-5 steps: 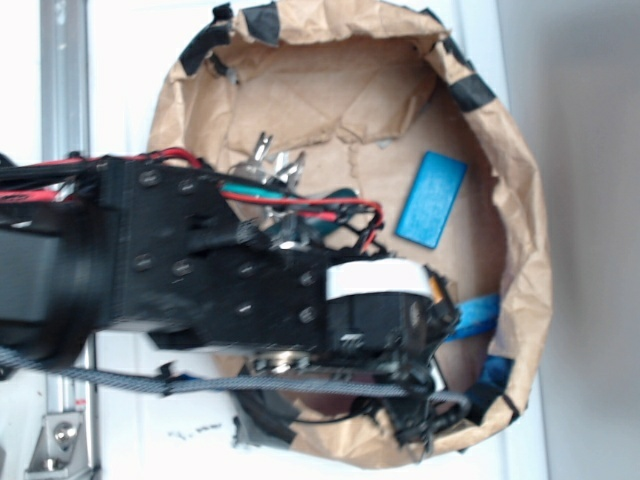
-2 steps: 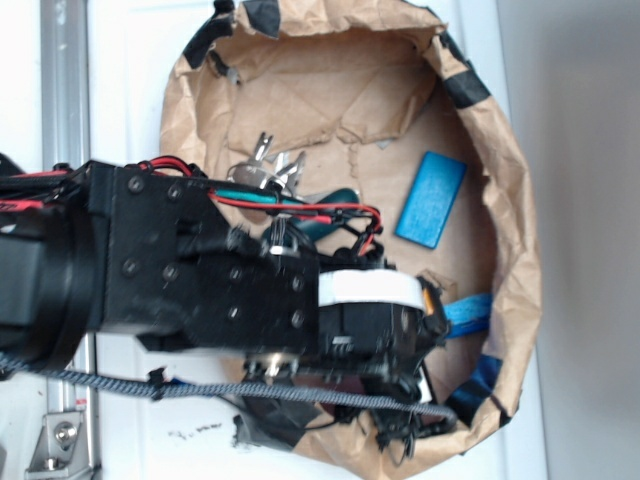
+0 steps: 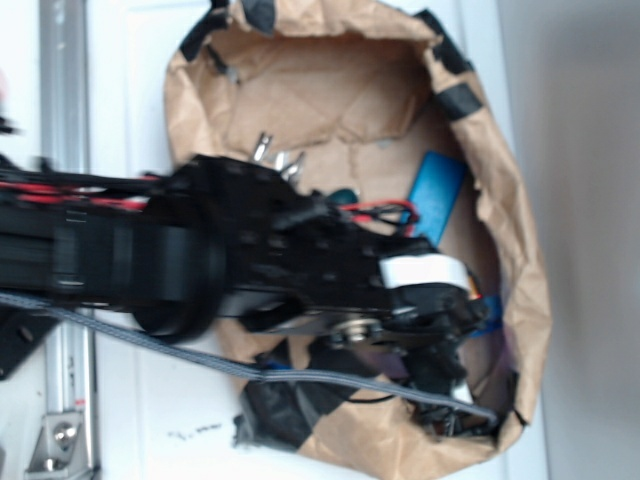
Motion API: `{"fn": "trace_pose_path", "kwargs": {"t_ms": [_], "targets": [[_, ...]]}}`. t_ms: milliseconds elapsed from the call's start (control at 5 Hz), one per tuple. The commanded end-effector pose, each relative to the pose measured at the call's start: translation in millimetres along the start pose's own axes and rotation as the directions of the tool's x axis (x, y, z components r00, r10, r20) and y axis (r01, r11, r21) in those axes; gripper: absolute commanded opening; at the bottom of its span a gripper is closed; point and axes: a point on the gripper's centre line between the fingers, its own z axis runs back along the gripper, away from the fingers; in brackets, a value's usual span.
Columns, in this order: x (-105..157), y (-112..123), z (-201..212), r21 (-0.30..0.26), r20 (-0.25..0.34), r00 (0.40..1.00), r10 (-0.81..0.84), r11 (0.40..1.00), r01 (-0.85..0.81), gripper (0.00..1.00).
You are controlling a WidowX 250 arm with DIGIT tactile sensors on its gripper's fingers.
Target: Grab the blue sponge.
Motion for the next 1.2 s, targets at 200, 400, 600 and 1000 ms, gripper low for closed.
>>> {"fn": "trace_pose_path", "kwargs": {"t_ms": [200, 400, 600, 1000], "targets": [[21, -2, 1, -0.027, 0.057, 0.998, -0.001, 1.000, 0.003, 0.00], [21, -2, 9, -0.032, 0.066, 0.998, -0.004, 0.999, 0.006, 0.00], [22, -2, 11, -0.035, 0.067, 0.998, -0.001, 0.999, 0.004, 0.00], [19, -3, 47, -0.011, 0.061, 0.995, -0.083, 0.996, 0.083, 0.00]]}}
